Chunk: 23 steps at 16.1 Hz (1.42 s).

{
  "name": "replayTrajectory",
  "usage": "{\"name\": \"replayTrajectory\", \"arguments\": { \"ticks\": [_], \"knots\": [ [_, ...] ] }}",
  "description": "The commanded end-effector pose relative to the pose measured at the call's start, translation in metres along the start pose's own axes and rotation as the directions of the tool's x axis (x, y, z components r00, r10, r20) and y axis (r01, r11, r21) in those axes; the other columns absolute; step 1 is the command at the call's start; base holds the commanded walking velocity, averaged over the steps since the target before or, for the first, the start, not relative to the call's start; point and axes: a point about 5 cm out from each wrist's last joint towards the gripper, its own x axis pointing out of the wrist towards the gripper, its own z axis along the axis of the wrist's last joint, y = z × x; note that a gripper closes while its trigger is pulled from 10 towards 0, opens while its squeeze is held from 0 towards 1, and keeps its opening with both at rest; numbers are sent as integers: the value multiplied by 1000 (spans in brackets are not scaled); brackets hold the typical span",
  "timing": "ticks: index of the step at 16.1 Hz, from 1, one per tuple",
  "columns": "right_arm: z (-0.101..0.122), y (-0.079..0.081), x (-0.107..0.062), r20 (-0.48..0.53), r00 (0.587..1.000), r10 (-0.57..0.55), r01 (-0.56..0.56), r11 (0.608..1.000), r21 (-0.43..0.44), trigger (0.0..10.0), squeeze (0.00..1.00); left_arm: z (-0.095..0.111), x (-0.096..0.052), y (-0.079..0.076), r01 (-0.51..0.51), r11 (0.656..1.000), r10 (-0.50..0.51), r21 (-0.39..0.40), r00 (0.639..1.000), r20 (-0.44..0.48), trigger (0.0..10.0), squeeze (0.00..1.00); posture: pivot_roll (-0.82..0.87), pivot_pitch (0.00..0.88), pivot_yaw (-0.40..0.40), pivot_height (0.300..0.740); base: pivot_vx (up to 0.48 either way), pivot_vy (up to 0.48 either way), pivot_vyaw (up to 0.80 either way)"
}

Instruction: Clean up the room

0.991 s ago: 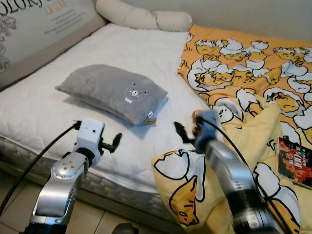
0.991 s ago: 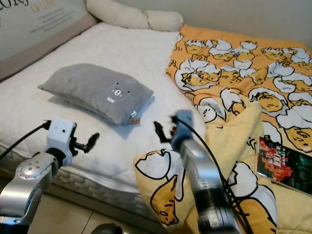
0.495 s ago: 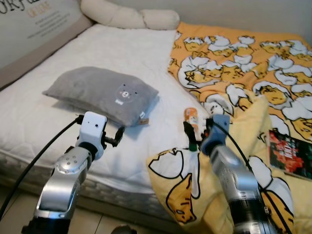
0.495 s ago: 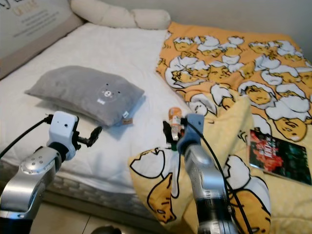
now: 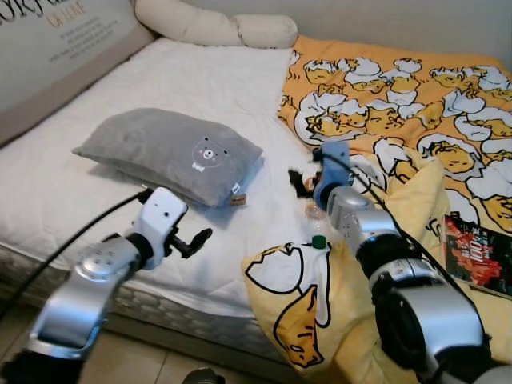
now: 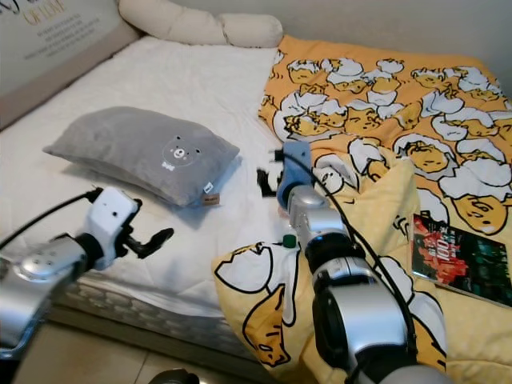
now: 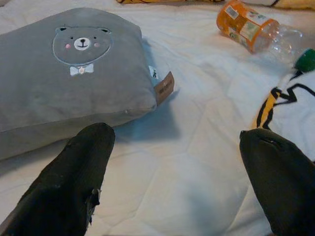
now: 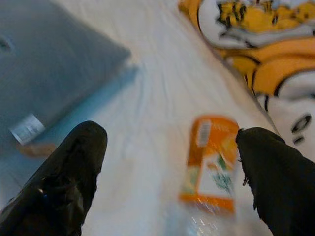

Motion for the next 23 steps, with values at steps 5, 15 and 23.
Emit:
{"name": "replayTrajectory", "arguments": {
  "ticks": [5, 15, 23],
  "knots": [
    [-1, -13, 1, -12, 997, -74, 74, 997, -14, 10000, 1000, 14, -34, -5, 87, 995, -87, 40, 996, -12, 10000, 0, 250, 190, -42, 740, 0, 0, 0],
    [-17, -15, 0, -57, 994, -94, 100, 990, 99, 10000, 0, 33, -74, -11, 96, 995, -95, 11, 995, -40, 10000, 0, 353, 263, -28, 740, 0, 0, 0],
    [-23, -13, 0, -64, 995, -81, 90, 982, 165, 0, 0, 46, -84, -24, 124, 992, -124, -39, 992, 1, 10000, 0, 372, 267, -22, 740, 0, 0, 0]
  ]
}}
